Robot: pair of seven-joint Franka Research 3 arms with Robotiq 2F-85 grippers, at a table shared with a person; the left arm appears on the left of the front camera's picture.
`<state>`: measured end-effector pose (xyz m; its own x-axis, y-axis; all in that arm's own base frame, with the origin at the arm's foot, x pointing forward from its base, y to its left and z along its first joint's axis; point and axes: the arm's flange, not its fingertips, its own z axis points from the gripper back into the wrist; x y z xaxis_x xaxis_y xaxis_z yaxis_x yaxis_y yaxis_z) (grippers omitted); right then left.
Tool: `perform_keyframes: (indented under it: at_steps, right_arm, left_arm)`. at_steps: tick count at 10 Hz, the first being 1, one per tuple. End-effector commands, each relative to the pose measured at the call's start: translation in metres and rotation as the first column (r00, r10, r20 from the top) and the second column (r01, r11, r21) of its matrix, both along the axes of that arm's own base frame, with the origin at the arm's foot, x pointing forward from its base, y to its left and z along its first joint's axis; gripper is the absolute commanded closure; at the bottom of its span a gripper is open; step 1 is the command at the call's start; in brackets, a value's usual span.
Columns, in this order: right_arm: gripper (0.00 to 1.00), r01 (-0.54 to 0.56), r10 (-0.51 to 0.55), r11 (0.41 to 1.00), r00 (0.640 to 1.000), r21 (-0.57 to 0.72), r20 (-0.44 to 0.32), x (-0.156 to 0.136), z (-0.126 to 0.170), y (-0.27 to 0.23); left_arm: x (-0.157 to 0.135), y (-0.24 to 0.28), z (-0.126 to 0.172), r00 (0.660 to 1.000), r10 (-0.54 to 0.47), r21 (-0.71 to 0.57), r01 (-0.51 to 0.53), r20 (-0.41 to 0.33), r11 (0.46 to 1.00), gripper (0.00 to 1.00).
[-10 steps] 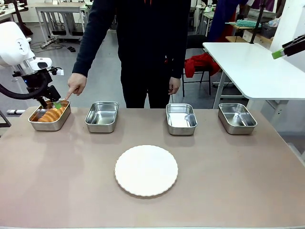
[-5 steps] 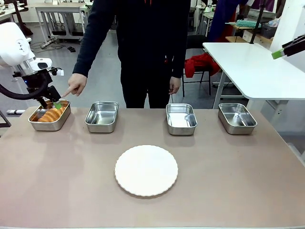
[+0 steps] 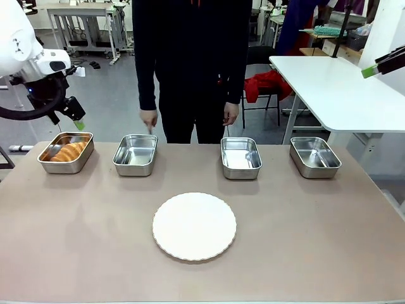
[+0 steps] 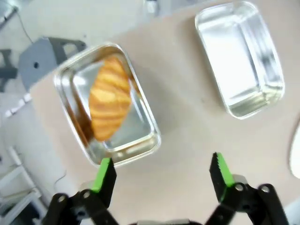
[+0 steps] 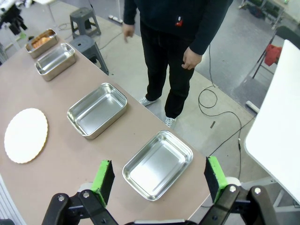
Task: Place the bread in the container.
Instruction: Place the Butter Roll into the Airtight Container indicated by the human.
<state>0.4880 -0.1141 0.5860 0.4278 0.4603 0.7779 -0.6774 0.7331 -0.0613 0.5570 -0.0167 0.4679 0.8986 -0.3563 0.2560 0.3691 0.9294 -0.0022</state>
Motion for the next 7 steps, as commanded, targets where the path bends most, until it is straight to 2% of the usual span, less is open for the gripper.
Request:
perform_keyframes:
  at_steps: [1, 4, 6, 7]
  right_arm:
    - [0.0, 0.0, 0.0, 1.0, 1.0, 0.004, 0.003, 0.0, 0.0, 0.001]
    - [0.0, 0.0, 0.0, 1.0, 1.0, 0.004, 0.003, 0.0, 0.0, 0.001]
    - [0.0, 0.0, 0.0, 1.0, 1.0, 0.004, 0.003, 0.0, 0.0, 0.001]
    - [0.0, 0.0, 0.0, 1.0, 1.0, 0.004, 0.003, 0.0, 0.0, 0.001]
  left_arm:
    - [-0.052, -0.012, -0.015, 0.996, 0.076, 0.042, -0.078, 0.036, 0.996, 0.0]
    - [-0.119, -0.016, -0.02, 0.981, 0.149, 0.009, -0.151, 0.128, 0.988, 0.0]
    - [-0.152, -0.006, -0.026, 0.973, 0.176, -0.026, -0.174, 0.149, 0.984, 0.0]
    - [-0.158, -0.001, -0.03, 0.974, 0.182, -0.041, -0.178, 0.135, 0.983, 0.0]
